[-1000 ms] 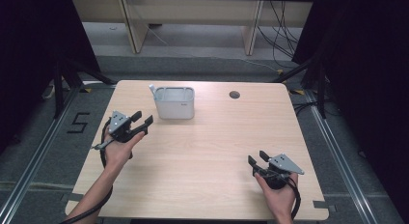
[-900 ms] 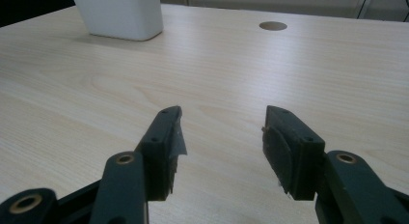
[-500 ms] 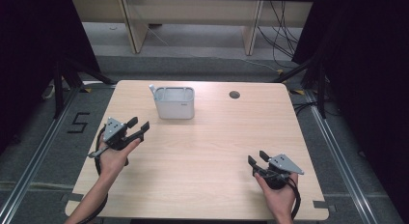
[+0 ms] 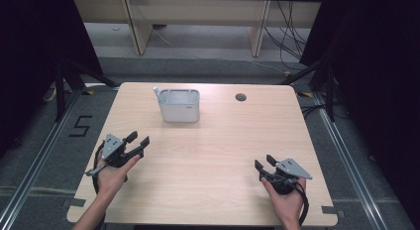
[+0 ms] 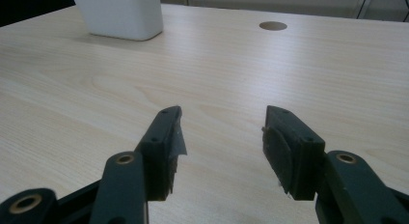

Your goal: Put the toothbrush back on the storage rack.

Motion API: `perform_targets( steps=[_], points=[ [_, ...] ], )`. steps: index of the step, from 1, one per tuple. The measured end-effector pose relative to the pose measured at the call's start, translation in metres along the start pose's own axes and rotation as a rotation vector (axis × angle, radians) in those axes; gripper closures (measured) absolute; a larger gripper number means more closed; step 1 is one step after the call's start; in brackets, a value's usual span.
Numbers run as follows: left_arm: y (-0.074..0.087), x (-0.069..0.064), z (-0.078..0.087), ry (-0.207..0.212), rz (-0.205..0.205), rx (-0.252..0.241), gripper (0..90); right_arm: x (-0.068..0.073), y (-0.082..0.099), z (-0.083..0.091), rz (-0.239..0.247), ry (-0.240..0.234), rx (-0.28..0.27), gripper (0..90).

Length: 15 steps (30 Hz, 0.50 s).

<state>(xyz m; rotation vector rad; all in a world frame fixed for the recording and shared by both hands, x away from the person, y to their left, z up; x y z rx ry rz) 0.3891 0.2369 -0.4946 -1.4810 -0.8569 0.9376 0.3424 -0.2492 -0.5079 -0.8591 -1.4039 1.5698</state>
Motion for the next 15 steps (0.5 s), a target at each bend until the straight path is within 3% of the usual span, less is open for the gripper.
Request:
perform_targets(
  steps=[7, 8, 15],
  points=[
    [0.011, 0.000, 0.009, 0.003, -0.003, 0.015, 44.8, 0.000, 0.000, 0.000, 0.002, 0.001, -0.009, 48.5],
    [0.014, 0.000, 0.013, -0.002, 0.001, 0.023, 44.8, 0.002, 0.000, 0.001, -0.024, 0.005, 0.003, 48.5],
    [0.026, 0.003, 0.021, -0.018, 0.005, 0.039, 44.8, 0.002, 0.000, 0.001, -0.034, 0.006, 0.005, 48.6]
  ],
)
Point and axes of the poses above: each handheld gripper's, and its own axes: z roughly backward along the jaws, y roughly out of its underside, x roughly to its left, the point moved 1 cm from there along -z, roughly forward along the jaws, and after that the axes turned 15 degrees about -x, right-handed, at the moved point
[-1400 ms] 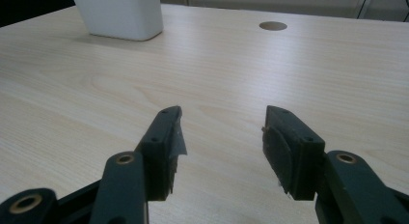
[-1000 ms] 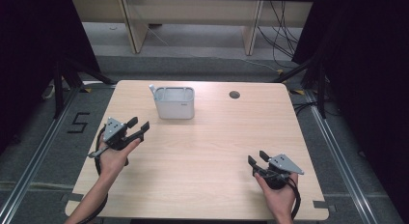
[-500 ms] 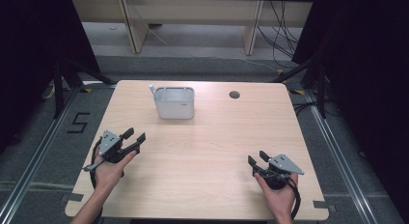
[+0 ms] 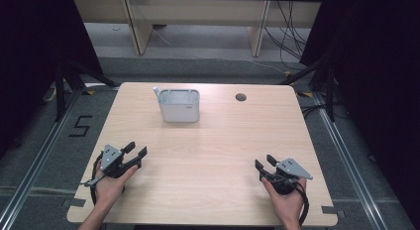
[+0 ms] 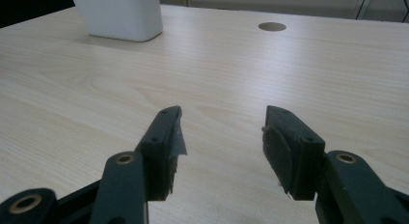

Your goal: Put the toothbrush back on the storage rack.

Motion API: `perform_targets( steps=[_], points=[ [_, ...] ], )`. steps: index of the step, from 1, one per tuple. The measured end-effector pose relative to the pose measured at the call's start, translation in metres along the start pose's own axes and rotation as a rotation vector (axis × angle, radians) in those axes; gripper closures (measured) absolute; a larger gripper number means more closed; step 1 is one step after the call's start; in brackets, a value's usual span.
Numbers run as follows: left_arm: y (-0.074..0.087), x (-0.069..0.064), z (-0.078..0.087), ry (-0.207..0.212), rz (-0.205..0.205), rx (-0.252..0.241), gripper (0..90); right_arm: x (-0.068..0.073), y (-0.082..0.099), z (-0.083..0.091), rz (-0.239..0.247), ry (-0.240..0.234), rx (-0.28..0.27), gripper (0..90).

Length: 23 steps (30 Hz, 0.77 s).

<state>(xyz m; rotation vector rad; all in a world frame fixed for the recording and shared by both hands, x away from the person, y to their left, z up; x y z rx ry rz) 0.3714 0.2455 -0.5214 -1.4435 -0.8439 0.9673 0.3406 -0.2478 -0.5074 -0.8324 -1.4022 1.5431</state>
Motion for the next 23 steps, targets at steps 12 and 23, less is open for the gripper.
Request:
perform_targets(
  steps=[12, 23],
  points=[
    [0.005, 0.003, 0.007, -0.019, -0.003, -0.054, 43.6, 0.001, 0.001, 0.000, -0.009, 0.003, 0.007, 48.5],
    [0.006, 0.002, 0.012, -0.043, -0.004, -0.111, 42.0, 0.001, 0.003, -0.004, 0.018, -0.029, -0.008, 48.5]
  ],
)
Point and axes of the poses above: each handheld gripper's, and its own axes: z roughly backward along the jaws, y roughly out of its underside, x roughly to its left, the point moved 1 cm from there along -z, roughly forward along the jaws, and after that the axes turned 15 degrees about -x, right-handed, at the moved point
